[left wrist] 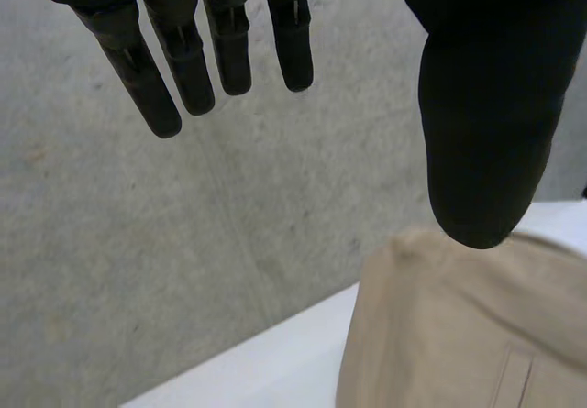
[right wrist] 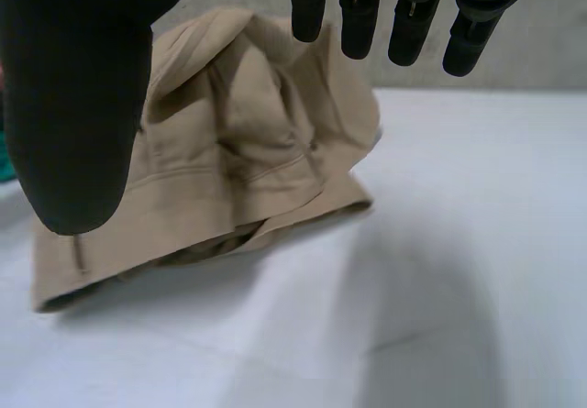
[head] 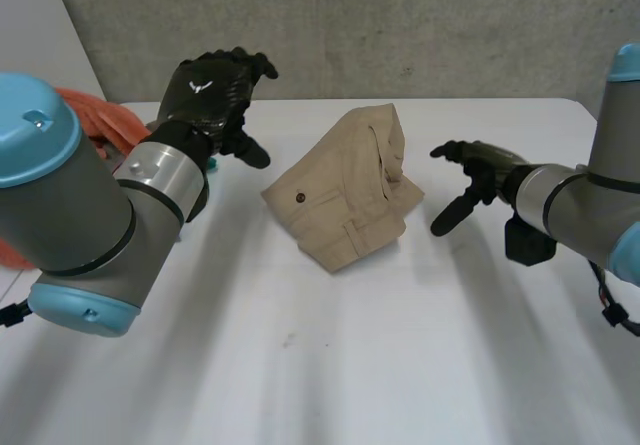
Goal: Fold the laundry.
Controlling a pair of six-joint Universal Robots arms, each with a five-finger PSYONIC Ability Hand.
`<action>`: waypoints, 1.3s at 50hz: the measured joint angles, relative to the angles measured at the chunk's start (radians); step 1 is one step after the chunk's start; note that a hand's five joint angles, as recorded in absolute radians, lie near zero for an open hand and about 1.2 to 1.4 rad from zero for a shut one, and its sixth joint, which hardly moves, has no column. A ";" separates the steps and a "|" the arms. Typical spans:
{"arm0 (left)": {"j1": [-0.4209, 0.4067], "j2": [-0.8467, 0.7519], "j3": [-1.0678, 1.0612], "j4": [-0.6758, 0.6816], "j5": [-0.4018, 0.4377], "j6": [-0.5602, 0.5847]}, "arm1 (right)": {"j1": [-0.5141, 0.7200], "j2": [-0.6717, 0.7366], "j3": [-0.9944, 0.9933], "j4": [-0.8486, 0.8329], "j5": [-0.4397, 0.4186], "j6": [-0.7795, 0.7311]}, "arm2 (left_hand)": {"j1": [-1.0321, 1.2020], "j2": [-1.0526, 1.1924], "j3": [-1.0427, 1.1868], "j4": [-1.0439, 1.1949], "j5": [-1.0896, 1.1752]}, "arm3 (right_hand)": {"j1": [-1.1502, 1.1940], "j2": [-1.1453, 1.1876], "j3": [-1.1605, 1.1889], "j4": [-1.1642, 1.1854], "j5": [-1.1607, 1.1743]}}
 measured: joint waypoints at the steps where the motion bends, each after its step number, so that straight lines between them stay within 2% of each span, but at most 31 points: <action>1: 0.006 -0.004 -0.004 -0.001 0.001 0.001 | 0.004 0.014 -0.011 0.006 -0.004 0.026 | -0.020 -0.010 -0.011 -0.012 -0.012 | 0.000 0.000 0.000 0.000 0.000; 4: 0.019 -0.009 -0.025 -0.001 0.000 0.002 | 0.032 0.087 -0.077 0.017 -0.015 0.113 | -0.144 -0.117 -0.118 -0.114 -0.116 | 0.000 0.000 0.000 0.000 0.000; 10: 0.029 0.007 -0.061 0.000 -0.002 0.003 | 0.101 0.259 -0.265 0.020 -0.019 0.240 | -0.152 -0.141 -0.128 -0.133 -0.124 | 0.009 0.009 0.010 0.010 0.009; 12: 0.037 0.018 -0.071 0.001 -0.003 0.003 | 0.128 0.330 -0.352 0.022 -0.018 0.278 | -0.152 -0.141 -0.128 -0.133 -0.124 | 0.163 0.179 0.174 0.156 0.155; 13: 0.045 0.024 -0.074 0.001 -0.003 0.003 | 0.142 0.363 -0.394 0.023 -0.017 0.294 | -0.152 -0.141 -0.128 -0.135 -0.124 | 0.356 0.395 0.384 0.381 0.366; 14: 0.051 0.027 -0.073 0.002 -0.002 0.004 | 0.147 0.373 -0.409 0.024 -0.016 0.299 | -0.152 -0.141 -0.128 -0.136 -0.124 | 0.413 0.463 0.433 0.429 0.427; 16: 0.067 0.031 -0.066 0.005 0.000 0.004 | 0.168 0.406 -0.462 0.025 -0.012 0.312 | -0.152 -0.141 -0.128 -0.136 -0.124 | 0.708 0.819 0.793 0.786 0.773; 17: 0.076 0.033 -0.060 0.007 0.002 0.005 | 0.176 0.412 -0.478 0.026 -0.009 0.314 | -0.152 -0.141 -0.128 -0.136 -0.124 | 0.789 0.899 0.894 0.888 0.871; 19: 0.087 0.032 -0.049 0.012 0.009 0.007 | 0.181 0.411 -0.485 0.025 -0.007 0.312 | -0.152 -0.141 -0.128 -0.136 -0.124 | 0.850 0.952 0.948 0.946 0.925; 22: 0.114 0.013 0.009 0.038 0.047 0.020 | 0.195 0.348 -0.460 0.020 -0.002 0.244 | -0.152 -0.141 -0.128 -0.136 -0.124 | 0.869 0.960 0.960 0.980 0.955; 25: 0.124 -0.028 0.068 0.062 0.095 0.042 | 0.198 0.244 -0.389 0.016 -0.002 0.093 | -0.152 -0.141 -0.128 -0.136 -0.124 | 0.869 0.960 0.960 0.982 0.958; 27: 0.127 -0.076 0.124 0.078 0.142 0.073 | 0.203 0.143 -0.302 0.017 -0.002 -0.089 | -0.152 -0.141 -0.128 -0.136 -0.124 | 0.874 0.960 0.960 0.982 0.962; 28: 0.127 -0.090 0.140 0.082 0.155 0.083 | 0.204 0.130 -0.290 0.017 -0.002 -0.115 | -0.152 -0.141 -0.128 -0.136 -0.124 | 0.876 0.960 0.960 0.982 0.962; 29: 0.127 -0.125 0.175 0.087 0.185 0.108 | 0.212 0.060 -0.220 0.019 -0.002 -0.256 | -0.152 -0.141 -0.128 -0.138 -0.124 | 0.883 0.960 0.960 0.982 0.962; 30: 0.126 -0.133 0.183 0.088 0.191 0.114 | 0.214 0.048 -0.207 0.019 -0.002 -0.280 | -0.152 -0.141 -0.128 -0.138 -0.124 | 0.884 0.960 0.960 0.982 0.962; 31: 0.123 -0.179 0.224 0.092 0.226 0.148 | 0.230 -0.020 -0.132 0.021 -0.002 -0.412 | -0.152 -0.141 -0.143 -0.142 -0.124 | 0.887 0.960 0.960 0.982 0.962; 34: 0.109 -0.254 0.279 0.090 0.284 0.204 | 0.265 -0.128 -0.013 0.024 -0.003 -0.581 | -0.152 -0.141 -0.150 -0.144 -0.124 | 0.887 0.960 0.966 0.983 0.962; 38: 0.072 -0.333 0.308 0.085 0.357 0.263 | 0.300 -0.248 0.112 0.025 -0.010 -0.681 | -0.152 -0.141 -0.150 -0.144 -0.124 | 0.887 0.960 0.969 0.984 0.962; 45: -0.020 -0.433 0.290 0.048 0.484 0.364 | 0.317 -0.391 0.263 0.025 -0.041 -0.745 | -0.149 -0.137 -0.144 -0.140 -0.121 | 0.887 0.960 0.969 0.984 0.962; 48: -0.050 -0.459 0.283 0.030 0.507 0.415 | 0.311 -0.410 0.292 0.026 -0.051 -0.759 | 0.076 0.072 0.052 0.062 0.074 | 0.887 0.960 0.969 0.984 0.962; 50: -0.060 -0.470 0.284 0.024 0.504 0.443 | 0.307 -0.413 0.303 0.026 -0.054 -0.764 | 0.447 0.391 0.385 0.399 0.397 | 0.887 0.960 0.969 0.985 0.962; 52: -0.065 -0.475 0.296 0.025 0.475 0.473 | 0.297 -0.410 0.307 0.026 -0.055 -0.770 | 0.714 0.690 0.678 0.697 0.678 | 0.887 0.960 0.969 0.985 0.962; 53: -0.065 -0.475 0.309 0.031 0.444 0.484 | 0.286 -0.405 0.304 0.024 -0.054 -0.773 | 0.775 0.773 0.749 0.774 0.747 | 0.888 0.960 0.969 0.986 0.962; 55: -0.062 -0.473 0.331 0.044 0.393 0.493 | 0.261 -0.387 0.289 0.020 -0.051 -0.780 | 0.777 0.824 0.793 0.841 0.768 | 0.895 0.960 0.969 0.987 0.962; 57: -0.052 -0.469 0.370 0.076 0.303 0.499 | 0.220 -0.353 0.252 0.012 -0.044 -0.789 | 0.777 0.825 0.793 0.842 0.768 | 0.895 0.960 0.969 0.987 0.962; 60: -0.042 -0.454 0.414 0.132 0.209 0.496 | 0.170 -0.291 0.152 -0.009 -0.019 -0.789 | 0.777 0.825 0.796 0.842 0.768 | 0.895 0.960 0.970 0.987 0.962; 63: -0.030 -0.403 0.463 0.242 0.113 0.478 | 0.129 -0.208 -0.042 -0.073 0.053 -0.751 | 0.777 0.831 0.806 0.846 0.768 | 0.895 0.960 0.970 0.988 0.962; 65: -0.027 -0.370 0.476 0.296 0.082 0.465 | 0.119 -0.174 -0.135 -0.121 0.096 -0.723 | 0.777 0.832 0.807 0.846 0.768 | 0.895 0.960 0.970 0.988 0.962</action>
